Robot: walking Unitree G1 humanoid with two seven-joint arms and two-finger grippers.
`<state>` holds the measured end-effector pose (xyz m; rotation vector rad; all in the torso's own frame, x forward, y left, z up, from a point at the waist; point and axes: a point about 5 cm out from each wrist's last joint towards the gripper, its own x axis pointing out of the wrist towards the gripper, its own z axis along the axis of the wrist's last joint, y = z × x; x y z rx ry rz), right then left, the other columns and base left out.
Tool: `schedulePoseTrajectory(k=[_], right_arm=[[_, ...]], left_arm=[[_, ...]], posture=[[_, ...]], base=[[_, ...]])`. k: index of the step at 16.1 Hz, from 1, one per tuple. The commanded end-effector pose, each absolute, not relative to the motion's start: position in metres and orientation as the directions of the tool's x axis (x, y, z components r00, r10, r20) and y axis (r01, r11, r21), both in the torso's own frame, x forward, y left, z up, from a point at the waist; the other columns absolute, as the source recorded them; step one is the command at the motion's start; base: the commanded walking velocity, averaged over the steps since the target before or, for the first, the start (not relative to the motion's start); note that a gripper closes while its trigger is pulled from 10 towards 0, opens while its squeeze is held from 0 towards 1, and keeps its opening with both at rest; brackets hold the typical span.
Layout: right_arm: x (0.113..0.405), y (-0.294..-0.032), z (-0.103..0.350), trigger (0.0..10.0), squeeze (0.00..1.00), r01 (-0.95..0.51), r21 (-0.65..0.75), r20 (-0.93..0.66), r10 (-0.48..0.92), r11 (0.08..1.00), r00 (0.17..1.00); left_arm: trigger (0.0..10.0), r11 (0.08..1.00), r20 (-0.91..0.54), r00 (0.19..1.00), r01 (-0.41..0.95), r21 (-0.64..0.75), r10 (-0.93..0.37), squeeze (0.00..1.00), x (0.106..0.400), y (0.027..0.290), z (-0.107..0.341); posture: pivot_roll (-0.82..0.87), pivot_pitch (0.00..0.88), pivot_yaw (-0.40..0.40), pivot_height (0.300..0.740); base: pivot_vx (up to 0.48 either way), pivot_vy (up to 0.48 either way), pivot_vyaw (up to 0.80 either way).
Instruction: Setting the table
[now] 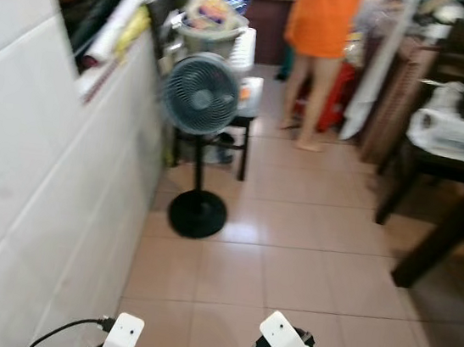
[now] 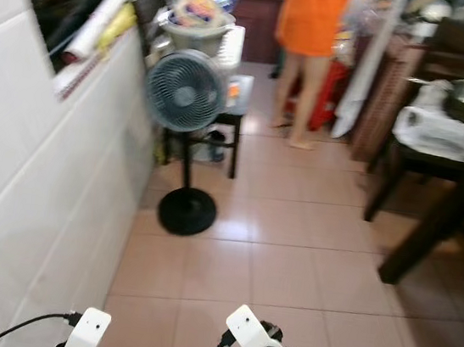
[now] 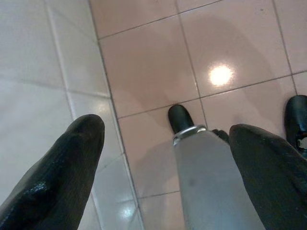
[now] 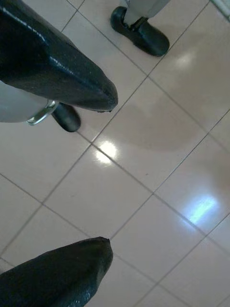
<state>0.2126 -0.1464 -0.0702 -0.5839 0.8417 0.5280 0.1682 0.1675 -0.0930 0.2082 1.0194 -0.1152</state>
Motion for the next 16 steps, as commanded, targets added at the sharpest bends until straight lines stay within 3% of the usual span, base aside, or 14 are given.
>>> schedulePoseTrajectory(k=[1, 13, 16], right_arm=[[0.2146, -0.1462, -0.0692, 10.0, 0.00, -0.641, -0.267, -0.806, 0.198, 0.719, 0.558], [0.2161, -0.1486, -0.0679, 10.0, 0.00, -0.660, -0.288, -0.802, 0.203, 0.694, 0.562], [0.2161, -0.1486, -0.0679, 10.0, 0.00, -0.658, -0.287, -0.802, 0.201, 0.696, 0.562]], left_arm=[[10.0, 0.976, -0.852, 0.524, 0.189, 0.111, -0.005, 0.00, 0.1708, 0.1676, -0.0919], [10.0, 0.975, -0.852, 0.523, 0.198, 0.104, -0.016, 0.00, 0.1713, 0.1636, -0.0920], [10.0, 0.974, -0.854, 0.520, 0.199, 0.107, -0.012, 0.00, 0.1712, 0.1640, -0.0920]], posture=[[-0.02, 0.012, 0.032, 0.740], [-0.03, 0.015, 0.025, 0.740], [-0.03, 0.015, 0.027, 0.740]], base=[[0.405, 0.000, 0.00], [0.429, 0.000, 0.00], [0.399, 0.000, 0.69]])
